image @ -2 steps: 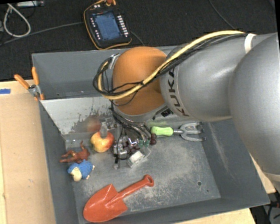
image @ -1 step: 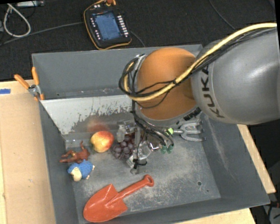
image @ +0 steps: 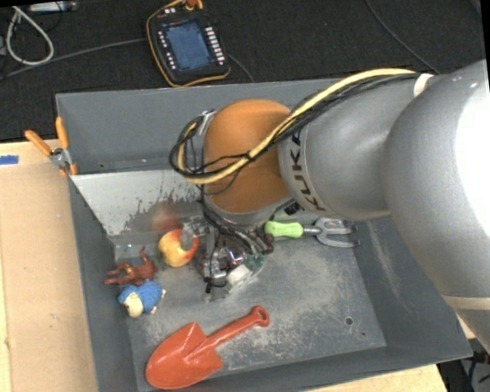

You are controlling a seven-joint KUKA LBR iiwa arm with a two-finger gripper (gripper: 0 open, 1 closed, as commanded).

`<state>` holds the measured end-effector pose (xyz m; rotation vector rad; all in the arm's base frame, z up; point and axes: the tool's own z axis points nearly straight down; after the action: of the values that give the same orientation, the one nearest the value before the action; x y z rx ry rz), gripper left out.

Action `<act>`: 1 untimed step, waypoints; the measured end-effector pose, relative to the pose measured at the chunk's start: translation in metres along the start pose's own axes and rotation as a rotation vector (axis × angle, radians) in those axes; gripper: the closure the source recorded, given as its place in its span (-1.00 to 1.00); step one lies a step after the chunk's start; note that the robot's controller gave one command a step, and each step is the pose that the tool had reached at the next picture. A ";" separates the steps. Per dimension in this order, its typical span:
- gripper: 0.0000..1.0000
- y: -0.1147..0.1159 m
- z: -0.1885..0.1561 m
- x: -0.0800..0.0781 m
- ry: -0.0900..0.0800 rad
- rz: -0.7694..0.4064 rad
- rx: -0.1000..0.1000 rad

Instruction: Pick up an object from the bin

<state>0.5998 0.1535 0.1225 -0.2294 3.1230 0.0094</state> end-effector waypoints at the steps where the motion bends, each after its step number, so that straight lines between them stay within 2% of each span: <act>1: -1.00 -0.027 -0.101 0.019 -0.037 0.103 -0.004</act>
Offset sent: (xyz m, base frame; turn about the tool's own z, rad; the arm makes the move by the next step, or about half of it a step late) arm 0.0116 -0.0069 0.0268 -0.0088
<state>0.5841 0.1229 0.2228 -0.0677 3.0946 0.0205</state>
